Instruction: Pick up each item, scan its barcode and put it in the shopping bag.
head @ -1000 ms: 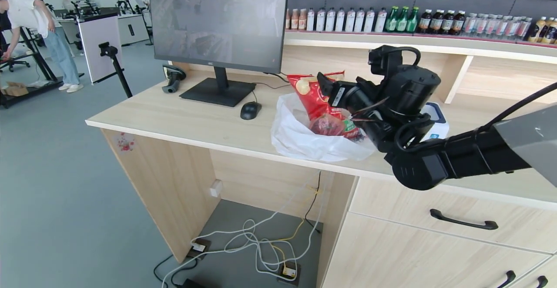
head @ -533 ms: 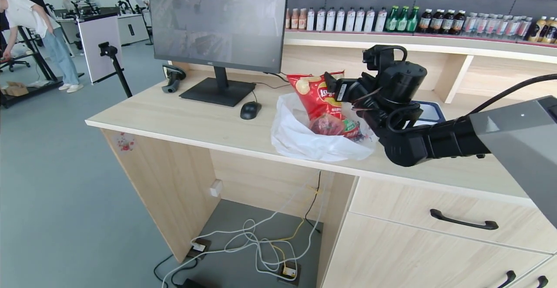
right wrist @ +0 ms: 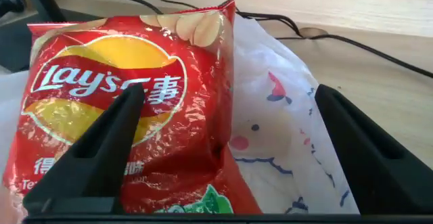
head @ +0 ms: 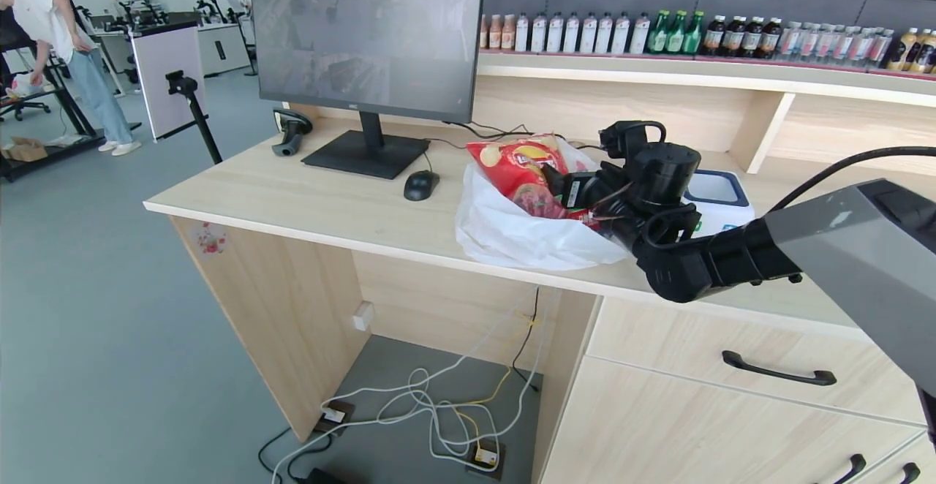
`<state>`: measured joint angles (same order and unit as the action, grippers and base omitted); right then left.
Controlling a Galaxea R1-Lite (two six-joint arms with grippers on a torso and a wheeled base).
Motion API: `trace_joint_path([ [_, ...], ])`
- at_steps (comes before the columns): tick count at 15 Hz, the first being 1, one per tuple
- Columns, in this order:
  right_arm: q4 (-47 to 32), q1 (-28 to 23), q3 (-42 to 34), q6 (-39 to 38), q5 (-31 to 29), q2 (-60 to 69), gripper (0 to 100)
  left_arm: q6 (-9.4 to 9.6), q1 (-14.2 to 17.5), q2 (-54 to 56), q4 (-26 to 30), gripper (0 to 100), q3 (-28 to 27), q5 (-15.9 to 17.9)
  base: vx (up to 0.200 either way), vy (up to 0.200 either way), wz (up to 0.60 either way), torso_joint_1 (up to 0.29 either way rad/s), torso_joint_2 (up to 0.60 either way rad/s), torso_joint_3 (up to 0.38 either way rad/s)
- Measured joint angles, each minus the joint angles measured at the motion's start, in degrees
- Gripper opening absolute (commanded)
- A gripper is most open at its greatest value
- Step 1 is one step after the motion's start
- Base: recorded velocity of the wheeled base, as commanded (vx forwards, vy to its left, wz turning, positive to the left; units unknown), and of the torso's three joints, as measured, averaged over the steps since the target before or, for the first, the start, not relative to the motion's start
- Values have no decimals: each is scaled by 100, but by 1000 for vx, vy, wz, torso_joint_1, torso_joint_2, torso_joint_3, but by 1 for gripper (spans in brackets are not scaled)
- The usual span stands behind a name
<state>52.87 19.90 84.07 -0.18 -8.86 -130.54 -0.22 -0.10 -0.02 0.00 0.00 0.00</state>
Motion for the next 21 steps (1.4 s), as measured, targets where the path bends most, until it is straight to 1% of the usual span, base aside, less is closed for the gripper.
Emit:
trace_joint_path([
  [4,56,-157,20,-4,79,79,100,-2,0,0,0,100,0,0,0,0,0,0,0,0],
  [6,402,-143,-102,-4,82,302,100,-2,0,0,0,100,0,0,0,0,0,0,0,0],
  [8,1137,-35,-544,40,60,623,100,-2,0,0,0,100,0,0,0,0,0,0,0,0],
  [11,2533,267,-1690,151,72,1141,100,4,5,0,0,100,0,0,0,0,0,0,0,0],
  [12,3146,400,-2158,177,96,1301,100,6,-1,0,0,100,0,0,0,0,0,0,0,0],
  [13,3483,518,-2560,196,139,1441,100,4,-1,0,0,100,0,0,0,0,0,0,0,0],
  [16,3677,736,-3600,278,301,2050,100,0,0,0,0,100,0,0,0,0,0,0,0,0],
  [18,3721,839,-3782,338,600,2370,100,0,0,0,2,100,0,0,0,0,0,0,0,0],
  [21,3714,870,-3860,324,651,2572,100,0,0,0,0,100,0,0,0,0,-600,1,7,1],
])
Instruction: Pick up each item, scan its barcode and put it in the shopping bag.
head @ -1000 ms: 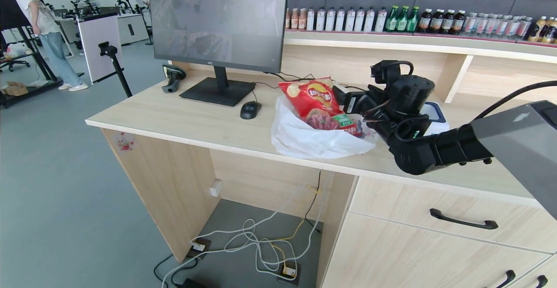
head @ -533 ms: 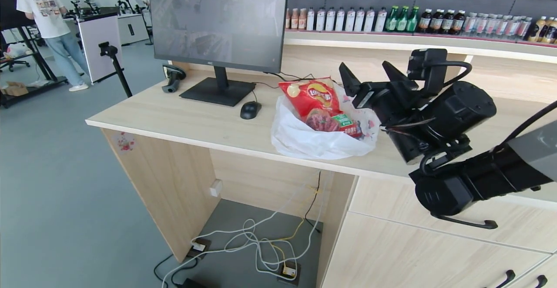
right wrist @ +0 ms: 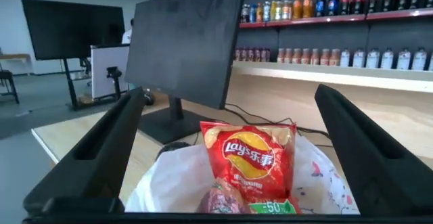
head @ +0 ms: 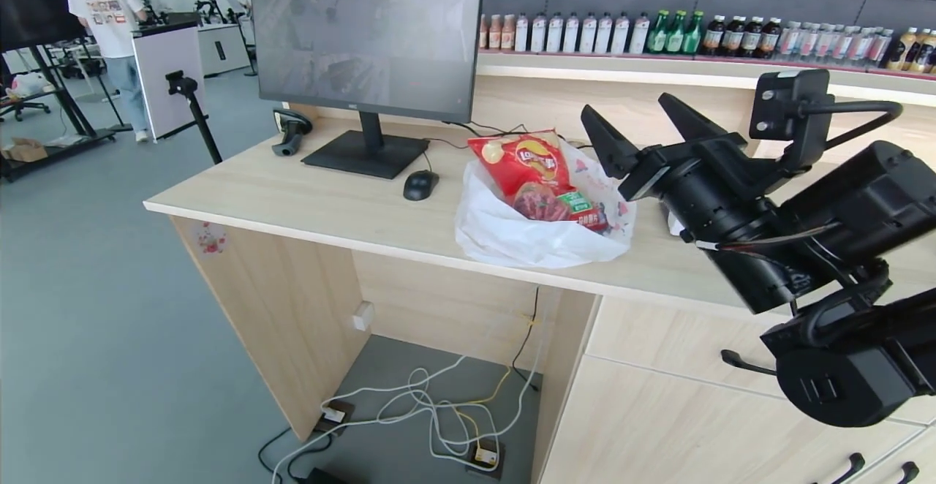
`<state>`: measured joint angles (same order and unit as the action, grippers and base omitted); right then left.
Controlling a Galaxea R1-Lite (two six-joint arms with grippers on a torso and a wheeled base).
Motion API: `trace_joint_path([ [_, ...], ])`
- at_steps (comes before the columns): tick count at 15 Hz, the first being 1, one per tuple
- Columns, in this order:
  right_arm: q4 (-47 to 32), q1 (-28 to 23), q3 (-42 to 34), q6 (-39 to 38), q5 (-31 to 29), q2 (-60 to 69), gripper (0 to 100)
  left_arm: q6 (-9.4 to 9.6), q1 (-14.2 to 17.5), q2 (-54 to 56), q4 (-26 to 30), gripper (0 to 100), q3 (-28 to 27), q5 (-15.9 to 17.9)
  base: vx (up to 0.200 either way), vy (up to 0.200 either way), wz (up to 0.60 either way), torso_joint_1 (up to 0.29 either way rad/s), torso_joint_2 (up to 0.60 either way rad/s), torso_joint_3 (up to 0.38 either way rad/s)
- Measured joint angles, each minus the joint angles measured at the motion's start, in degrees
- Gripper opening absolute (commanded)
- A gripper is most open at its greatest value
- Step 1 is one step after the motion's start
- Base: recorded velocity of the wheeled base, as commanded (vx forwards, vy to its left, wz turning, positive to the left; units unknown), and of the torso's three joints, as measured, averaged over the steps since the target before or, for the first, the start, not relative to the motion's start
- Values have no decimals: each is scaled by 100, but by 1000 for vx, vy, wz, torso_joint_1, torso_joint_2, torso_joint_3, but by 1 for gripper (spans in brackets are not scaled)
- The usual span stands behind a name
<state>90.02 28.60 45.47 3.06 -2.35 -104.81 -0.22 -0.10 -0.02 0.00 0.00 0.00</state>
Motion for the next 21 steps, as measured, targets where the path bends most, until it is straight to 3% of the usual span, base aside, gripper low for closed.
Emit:
trace_joint_path([
  [7,-5,-168,-273,-22,41,294,100,1,0,0,5,100,0,0,0,0,-600,2,2,4],
  [9,-7,-383,-446,-151,368,433,100,0,2,0,10,100,0,0,0,-100,-600,2,5,2],
  [14,-11,-892,-1345,-106,464,794,100,-18,0,0,-2,100,0,2,0,-200,0,1,5,0],
  [21,-11,-1063,-1454,-117,462,761,100,-27,-1,0,0,100,0,0,0,-200,0,2,2,3],
])
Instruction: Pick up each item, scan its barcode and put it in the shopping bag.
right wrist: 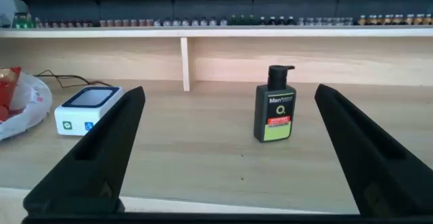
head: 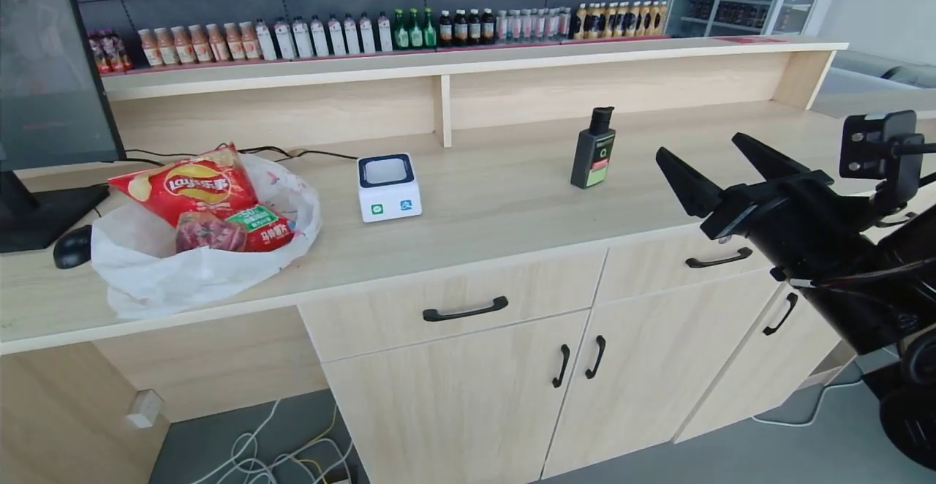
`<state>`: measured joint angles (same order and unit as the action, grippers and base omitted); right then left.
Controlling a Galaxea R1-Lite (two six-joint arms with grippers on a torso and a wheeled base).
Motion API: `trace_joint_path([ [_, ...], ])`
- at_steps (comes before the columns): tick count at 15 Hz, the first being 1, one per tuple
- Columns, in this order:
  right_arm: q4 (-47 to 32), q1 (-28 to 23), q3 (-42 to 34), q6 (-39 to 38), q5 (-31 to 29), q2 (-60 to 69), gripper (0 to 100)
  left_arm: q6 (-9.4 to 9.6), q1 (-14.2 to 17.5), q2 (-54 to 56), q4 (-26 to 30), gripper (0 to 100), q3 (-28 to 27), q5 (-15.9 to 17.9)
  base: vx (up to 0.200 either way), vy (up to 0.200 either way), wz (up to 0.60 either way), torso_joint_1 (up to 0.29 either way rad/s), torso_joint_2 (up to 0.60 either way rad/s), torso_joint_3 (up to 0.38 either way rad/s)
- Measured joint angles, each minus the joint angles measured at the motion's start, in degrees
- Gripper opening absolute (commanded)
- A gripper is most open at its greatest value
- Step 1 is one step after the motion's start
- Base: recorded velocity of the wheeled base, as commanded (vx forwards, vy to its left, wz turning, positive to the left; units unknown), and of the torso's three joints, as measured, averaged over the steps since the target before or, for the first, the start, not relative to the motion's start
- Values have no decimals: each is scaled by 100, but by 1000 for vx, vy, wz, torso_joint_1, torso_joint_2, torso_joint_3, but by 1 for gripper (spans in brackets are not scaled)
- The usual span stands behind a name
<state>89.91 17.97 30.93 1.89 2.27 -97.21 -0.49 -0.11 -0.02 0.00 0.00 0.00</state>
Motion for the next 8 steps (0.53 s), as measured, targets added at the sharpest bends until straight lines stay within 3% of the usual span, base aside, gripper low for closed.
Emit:
trace_joint_path([
  [4,12,0,-43,-11,0,-37,100,-2,1,0,0,100,0,0,0,-200,600,4,2,5],
  [8,1,-100,-56,-9,2,-108,100,0,6,0,-2,100,0,0,0,-200,0,2,5,2],
])
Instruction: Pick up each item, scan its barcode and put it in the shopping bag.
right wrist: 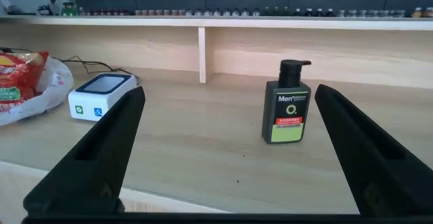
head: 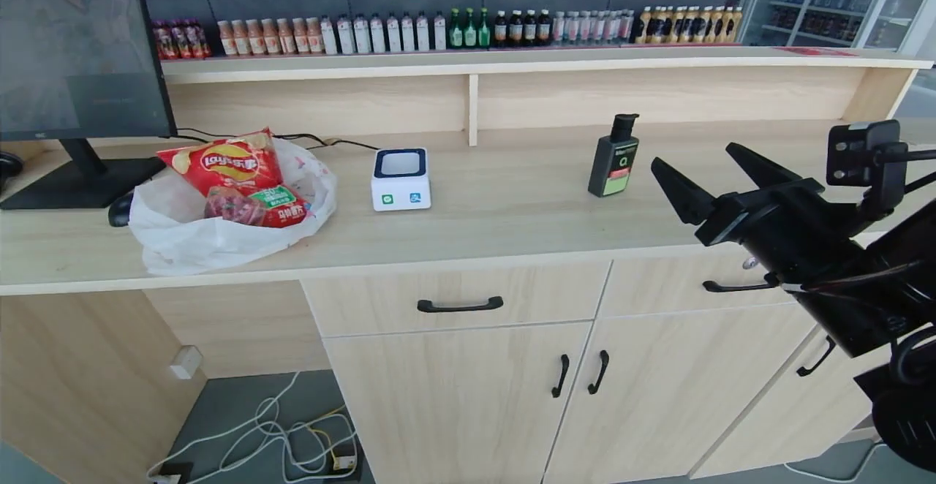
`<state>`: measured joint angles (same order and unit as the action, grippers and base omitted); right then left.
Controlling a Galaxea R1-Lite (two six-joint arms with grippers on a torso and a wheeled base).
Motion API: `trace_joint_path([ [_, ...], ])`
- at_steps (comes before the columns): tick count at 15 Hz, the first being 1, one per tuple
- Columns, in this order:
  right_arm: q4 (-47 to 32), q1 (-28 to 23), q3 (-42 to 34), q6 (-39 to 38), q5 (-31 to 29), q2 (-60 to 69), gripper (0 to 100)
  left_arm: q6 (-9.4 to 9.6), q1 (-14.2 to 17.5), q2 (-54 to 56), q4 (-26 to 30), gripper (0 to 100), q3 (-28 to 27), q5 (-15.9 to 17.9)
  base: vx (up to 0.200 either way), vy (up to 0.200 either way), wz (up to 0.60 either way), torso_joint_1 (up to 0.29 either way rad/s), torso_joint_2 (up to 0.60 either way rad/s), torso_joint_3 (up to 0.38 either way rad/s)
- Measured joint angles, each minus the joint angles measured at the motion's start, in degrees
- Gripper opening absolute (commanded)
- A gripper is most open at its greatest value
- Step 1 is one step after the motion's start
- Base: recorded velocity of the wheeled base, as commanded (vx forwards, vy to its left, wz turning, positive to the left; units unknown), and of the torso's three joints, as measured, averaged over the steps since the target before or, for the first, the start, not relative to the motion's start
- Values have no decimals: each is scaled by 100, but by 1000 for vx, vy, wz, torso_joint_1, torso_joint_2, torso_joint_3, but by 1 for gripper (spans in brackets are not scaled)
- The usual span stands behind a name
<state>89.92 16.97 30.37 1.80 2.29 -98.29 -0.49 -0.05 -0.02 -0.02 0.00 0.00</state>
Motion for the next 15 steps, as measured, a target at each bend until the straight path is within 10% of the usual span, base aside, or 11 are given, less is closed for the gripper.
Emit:
trace_joint_path([
  [6,0,-57,4,0,-2,-193,100,-2,-5,0,2,100,0,0,33,-200,0,3,2,2],
  [15,-1,-61,0,2,-5,-339,100,16,-5,0,7,100,0,0,133,0,0,-1,1,2],
])
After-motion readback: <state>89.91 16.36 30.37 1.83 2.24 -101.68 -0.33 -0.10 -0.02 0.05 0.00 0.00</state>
